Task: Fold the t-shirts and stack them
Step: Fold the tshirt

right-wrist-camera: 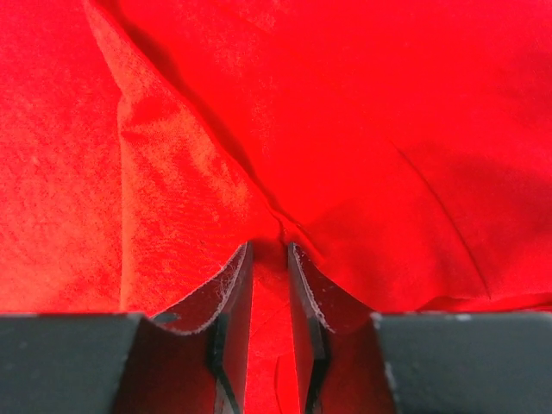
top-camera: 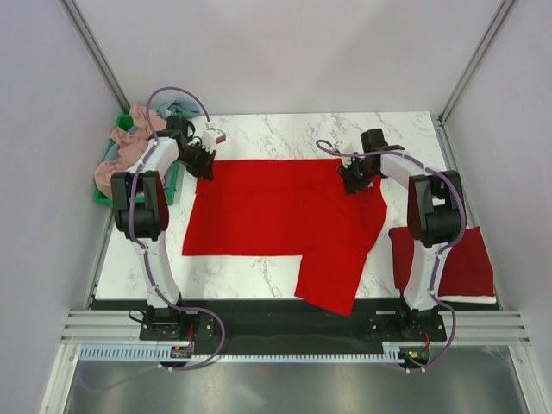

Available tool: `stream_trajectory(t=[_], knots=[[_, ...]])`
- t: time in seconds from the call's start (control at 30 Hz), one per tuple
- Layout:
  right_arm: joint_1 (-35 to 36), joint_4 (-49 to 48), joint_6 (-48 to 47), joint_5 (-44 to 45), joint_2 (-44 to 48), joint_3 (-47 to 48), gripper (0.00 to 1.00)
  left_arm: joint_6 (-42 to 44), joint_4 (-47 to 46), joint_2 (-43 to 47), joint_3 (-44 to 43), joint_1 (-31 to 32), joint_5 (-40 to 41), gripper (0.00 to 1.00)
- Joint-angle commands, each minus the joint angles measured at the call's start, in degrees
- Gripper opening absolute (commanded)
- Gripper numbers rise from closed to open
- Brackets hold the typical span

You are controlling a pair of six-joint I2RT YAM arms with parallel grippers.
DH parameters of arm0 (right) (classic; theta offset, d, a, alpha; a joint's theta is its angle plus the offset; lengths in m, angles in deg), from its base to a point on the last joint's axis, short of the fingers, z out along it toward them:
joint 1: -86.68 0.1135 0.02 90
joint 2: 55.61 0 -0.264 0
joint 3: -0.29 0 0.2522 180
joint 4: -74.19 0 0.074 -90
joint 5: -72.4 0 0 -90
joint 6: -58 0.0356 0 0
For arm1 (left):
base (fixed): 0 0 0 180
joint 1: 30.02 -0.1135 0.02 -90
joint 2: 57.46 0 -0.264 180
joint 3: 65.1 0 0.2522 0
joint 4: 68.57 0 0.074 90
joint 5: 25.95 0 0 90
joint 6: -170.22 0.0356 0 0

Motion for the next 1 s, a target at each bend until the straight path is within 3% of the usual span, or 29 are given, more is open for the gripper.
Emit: stream_trajectory(t=[0.0, 0.1, 0.17, 0.2, 0.23, 0.33, 0.63, 0.97], knots=[[-0.65, -2.61, -0.21, 1.70, 0.98, -0.41, 0.31, -1.10, 0.49, 2.31, 0.37, 0.16, 0.56, 0.02], [-0.65, -2.70, -0.30, 1.96, 0.45, -0.49, 0.33, -1.10, 0.58, 2.75, 0.90, 0.16, 0.74, 0.02], [-0.74, -2.70, -0.65, 2.23, 0.01, -0.58, 0.29, -1.10, 0.58, 3.28, 1.51, 0.16, 1.00, 0.02], [-0.74, -2.70, -0.65, 2.57, -0.08, -0.67, 0.25, -1.02, 0.58, 3.54, 1.69, 0.16, 1.18, 0.02], [-0.74, -2.87, -0.65, 2.75, -0.34, -0.58, 0.14, -1.02, 0.58, 3.72, 2.21, 0.16, 1.44, 0.02], [-0.65, -3.75, -0.21, 3.19, 0.18, -0.76, 0.01, -1.02, 0.58, 4.33, 3.01, 2.00, 1.79, 0.03], [0.31, -3.66, -0.39, 3.10, 8.61, -1.72, 0.00, -0.23, 0.40, 6.18, 3.89, 1.92, 2.94, 0.02], [8.57, -1.38, 3.64, 2.14, 16.62, -11.91, 0.00, 0.13, 0.40, 5.13, 2.75, 2.01, 2.76, 0.02]])
